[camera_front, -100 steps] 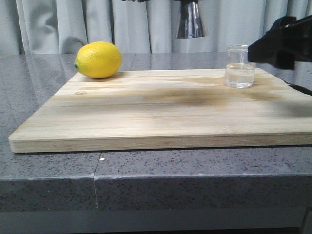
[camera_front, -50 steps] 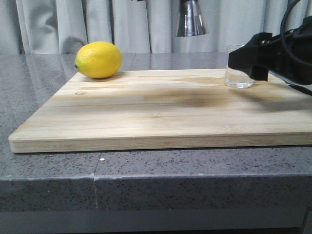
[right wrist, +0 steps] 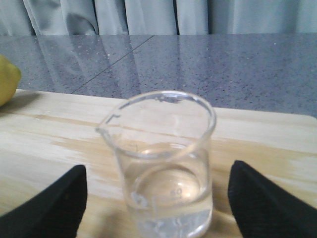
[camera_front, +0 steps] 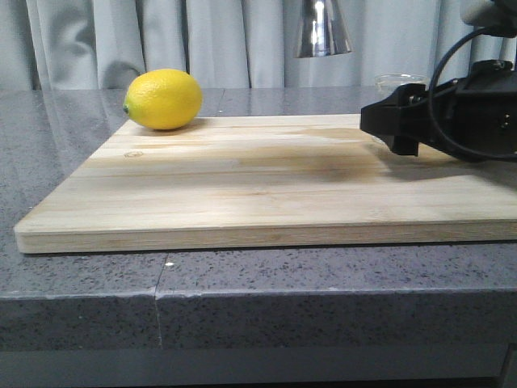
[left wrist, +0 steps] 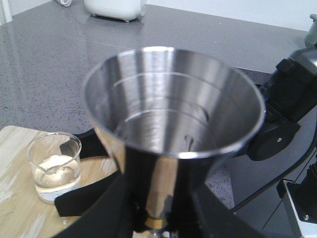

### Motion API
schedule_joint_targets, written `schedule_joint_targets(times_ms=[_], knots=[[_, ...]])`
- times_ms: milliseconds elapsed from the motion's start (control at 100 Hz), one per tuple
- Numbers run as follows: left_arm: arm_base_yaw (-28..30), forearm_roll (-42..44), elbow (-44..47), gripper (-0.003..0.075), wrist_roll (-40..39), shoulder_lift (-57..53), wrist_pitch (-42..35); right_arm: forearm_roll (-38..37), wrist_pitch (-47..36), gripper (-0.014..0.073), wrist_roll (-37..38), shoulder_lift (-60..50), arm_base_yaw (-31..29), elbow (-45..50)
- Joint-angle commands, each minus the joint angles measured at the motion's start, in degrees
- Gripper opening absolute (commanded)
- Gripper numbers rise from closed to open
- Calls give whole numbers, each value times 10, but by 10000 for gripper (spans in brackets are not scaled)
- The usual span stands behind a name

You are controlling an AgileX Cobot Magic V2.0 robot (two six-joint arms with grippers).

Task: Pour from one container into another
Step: 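Reach the right gripper to the glass beaker and grasp it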

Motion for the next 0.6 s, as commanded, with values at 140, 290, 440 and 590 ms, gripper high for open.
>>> schedule_joint_targets(times_ms=[140,290,440,590], knots=[[1,-36,-18,-19,-4,-30,28,-2,-45,528,-7,-6,-1,-37],[1,-36,-18,-19,-4,-30,30,-2,-45,528,-7,6,-3,-50],[1,-35,-18,-19,-4,-30,34,-2,-46,527,-7,23,-3,-64],[1,-35,-18,-19,-4,-30,35,-2,-51,448,-7,31,-3,-67]])
